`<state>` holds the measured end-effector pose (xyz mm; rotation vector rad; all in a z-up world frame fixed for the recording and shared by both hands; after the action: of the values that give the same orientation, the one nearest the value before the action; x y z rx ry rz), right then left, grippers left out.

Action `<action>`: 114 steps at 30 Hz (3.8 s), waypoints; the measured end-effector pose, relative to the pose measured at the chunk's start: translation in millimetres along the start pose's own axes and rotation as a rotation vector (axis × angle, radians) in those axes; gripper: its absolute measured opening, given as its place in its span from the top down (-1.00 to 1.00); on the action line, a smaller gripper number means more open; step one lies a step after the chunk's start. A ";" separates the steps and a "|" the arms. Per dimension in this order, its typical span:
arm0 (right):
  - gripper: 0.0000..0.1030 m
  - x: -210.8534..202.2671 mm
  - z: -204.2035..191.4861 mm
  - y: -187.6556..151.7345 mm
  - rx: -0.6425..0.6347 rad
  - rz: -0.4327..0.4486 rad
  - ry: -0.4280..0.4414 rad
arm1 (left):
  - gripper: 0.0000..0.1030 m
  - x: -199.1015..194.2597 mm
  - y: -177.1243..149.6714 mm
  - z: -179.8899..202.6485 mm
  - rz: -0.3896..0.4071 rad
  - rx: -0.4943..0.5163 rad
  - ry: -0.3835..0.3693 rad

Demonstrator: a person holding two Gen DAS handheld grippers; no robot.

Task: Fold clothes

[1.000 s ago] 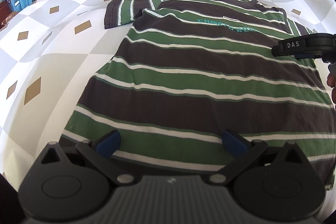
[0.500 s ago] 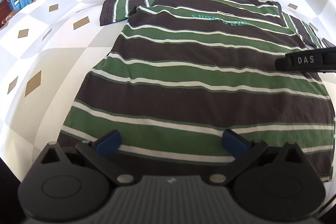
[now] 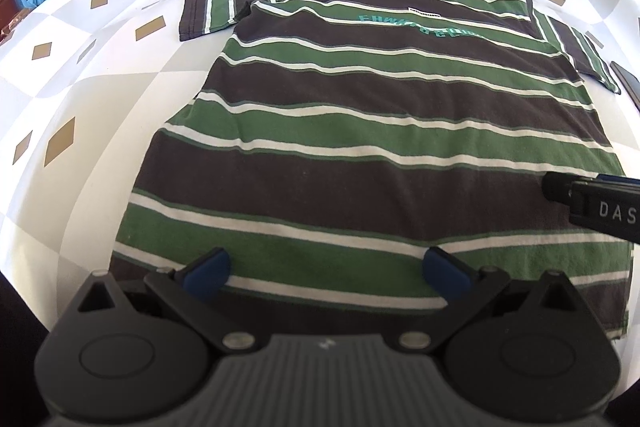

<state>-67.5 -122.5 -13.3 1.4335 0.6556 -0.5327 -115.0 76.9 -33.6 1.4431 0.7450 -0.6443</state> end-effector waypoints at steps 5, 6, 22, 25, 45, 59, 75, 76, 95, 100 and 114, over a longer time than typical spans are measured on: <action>-0.10 -3.1 3.6 -3.5 0.047 -0.014 -0.032 | -1.00 1.5 0.6 3.3 -0.013 0.013 -0.001; -0.12 -3.6 4.0 -4.3 0.056 -0.017 -0.036 | -1.00 2.0 0.9 3.8 -0.015 0.015 0.000; -0.22 -7.3 11.8 -9.0 0.130 -0.059 -0.040 | -1.00 -0.4 1.2 17.0 -0.023 0.076 -0.012; -0.22 -10.7 11.8 -4.6 0.142 -0.014 -0.022 | -1.00 -6.8 11.7 12.9 0.039 0.059 -0.016; -0.22 7.0 19.3 0.7 0.118 0.014 -0.134 | -1.00 14.5 25.0 -43.7 0.056 -0.144 0.120; -0.21 -2.1 22.6 6.8 0.149 0.031 -0.138 | -1.00 10.9 26.4 -44.0 0.050 -0.133 0.140; -0.21 15.4 -4.3 36.9 0.047 0.074 -0.005 | -1.00 28.2 58.0 -12.8 0.073 -0.057 0.070; -0.21 18.2 -5.5 38.7 0.036 0.074 -0.009 | -1.00 31.1 59.4 -11.5 0.069 -0.054 0.067; -0.21 45.3 0.8 38.4 0.012 -0.008 -0.053 | -1.00 55.9 71.1 -5.9 0.047 -0.043 0.042; -0.26 48.8 4.6 42.5 -0.010 -0.029 -0.032 | -1.00 57.9 72.6 -5.8 0.039 -0.041 0.039; -0.30 53.4 4.8 52.3 -0.065 -0.110 -0.018 | -1.00 61.2 77.9 -6.9 0.011 -0.027 0.024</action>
<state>7.4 -120.4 -12.6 1.3361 0.7339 -0.6046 -16.6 89.8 -32.2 1.4311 0.7609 -0.6072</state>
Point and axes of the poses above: each gripper's, at about its wrist camera, not at the fingertips, and x roughly the way its jaws point, z to its right, y to its top, the point moved 1 cm from there along x, roughly the way its jaws point, and after that the axes turned 10 degrees about z, right-handed, at the moved point
